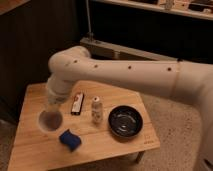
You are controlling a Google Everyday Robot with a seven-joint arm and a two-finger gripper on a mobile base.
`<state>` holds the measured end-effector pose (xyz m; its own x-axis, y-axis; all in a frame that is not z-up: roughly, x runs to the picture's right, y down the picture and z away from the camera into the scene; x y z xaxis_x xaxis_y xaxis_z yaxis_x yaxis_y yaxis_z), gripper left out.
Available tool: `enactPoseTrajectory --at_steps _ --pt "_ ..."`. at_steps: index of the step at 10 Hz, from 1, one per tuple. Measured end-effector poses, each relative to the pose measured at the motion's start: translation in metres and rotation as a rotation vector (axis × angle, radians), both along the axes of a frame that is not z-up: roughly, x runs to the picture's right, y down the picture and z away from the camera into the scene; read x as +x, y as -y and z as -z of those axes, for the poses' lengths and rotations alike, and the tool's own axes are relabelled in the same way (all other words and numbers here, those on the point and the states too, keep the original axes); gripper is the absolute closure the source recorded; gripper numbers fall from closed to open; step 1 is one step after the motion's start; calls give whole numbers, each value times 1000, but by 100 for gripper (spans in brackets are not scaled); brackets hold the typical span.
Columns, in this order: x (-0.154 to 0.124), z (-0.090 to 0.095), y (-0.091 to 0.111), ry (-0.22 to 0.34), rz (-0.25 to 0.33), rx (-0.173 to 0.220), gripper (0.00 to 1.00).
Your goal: Place the ceramic cup in the ceramic bowl
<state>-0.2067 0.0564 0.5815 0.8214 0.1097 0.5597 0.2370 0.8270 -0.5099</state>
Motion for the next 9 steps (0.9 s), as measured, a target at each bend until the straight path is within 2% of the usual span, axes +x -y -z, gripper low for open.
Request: enactPoseTrajectory --at_steps 1,3,4,6,9 --pt "18 -5 6 -26 -25 -6 100" --pt "75 -19 19 -104 -112 -29 100" --pt "95 -23 22 -134 -142 -36 100" --pt "155 -29 26 -240 -235 -60 100" --pt "220 -27 29 -387 -324 -72 100"
